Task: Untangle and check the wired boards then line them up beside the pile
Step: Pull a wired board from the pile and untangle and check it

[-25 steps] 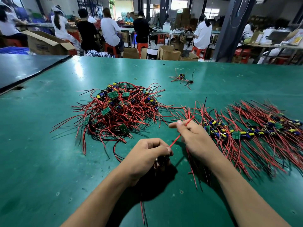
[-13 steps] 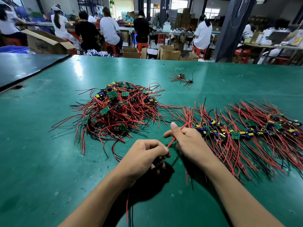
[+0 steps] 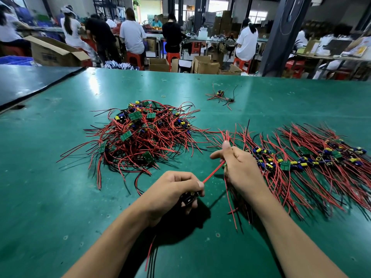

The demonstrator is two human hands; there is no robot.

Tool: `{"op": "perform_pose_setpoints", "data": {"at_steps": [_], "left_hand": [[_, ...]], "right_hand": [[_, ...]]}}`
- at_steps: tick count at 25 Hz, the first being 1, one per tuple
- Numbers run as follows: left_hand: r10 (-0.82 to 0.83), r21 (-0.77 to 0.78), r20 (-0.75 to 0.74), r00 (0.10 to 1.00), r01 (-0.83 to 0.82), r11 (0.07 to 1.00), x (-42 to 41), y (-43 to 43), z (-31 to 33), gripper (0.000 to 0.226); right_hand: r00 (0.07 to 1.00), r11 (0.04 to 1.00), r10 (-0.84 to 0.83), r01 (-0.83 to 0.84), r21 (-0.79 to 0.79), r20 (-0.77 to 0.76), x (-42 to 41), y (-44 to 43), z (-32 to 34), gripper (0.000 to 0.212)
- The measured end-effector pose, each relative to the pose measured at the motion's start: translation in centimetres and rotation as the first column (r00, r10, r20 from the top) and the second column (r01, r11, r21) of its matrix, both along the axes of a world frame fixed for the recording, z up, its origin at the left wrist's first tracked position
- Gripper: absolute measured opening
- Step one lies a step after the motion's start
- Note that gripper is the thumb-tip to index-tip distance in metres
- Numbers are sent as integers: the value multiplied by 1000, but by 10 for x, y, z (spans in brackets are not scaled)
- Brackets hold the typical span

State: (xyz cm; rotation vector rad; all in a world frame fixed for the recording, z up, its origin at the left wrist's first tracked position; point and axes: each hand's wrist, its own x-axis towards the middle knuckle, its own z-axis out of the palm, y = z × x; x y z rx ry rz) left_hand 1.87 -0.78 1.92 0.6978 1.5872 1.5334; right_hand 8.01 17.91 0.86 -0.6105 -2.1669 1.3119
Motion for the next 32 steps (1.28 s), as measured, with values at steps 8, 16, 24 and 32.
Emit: {"op": "perform_pose_setpoints", "data": {"at_steps": [8, 16, 24, 32], "left_hand": [[261, 221, 217, 941, -307, 926, 1, 5, 7, 14], [489, 243, 286, 824, -556, 795, -6, 6, 11, 13], [229, 351, 464, 856, -415, 840, -8, 0, 11, 10], [39, 287, 495, 868, -205, 936, 0, 0, 13, 15]], "right_hand": [[974, 944, 194, -218, -248, -120, -2, -12, 2, 37], [922, 907, 377, -349, 237, -85, 2, -50, -7, 38], [851, 568, 296, -522, -636, -434, 3, -55, 17, 18], [802, 449, 513, -555, -700, -307, 11, -41, 21, 25]]}}
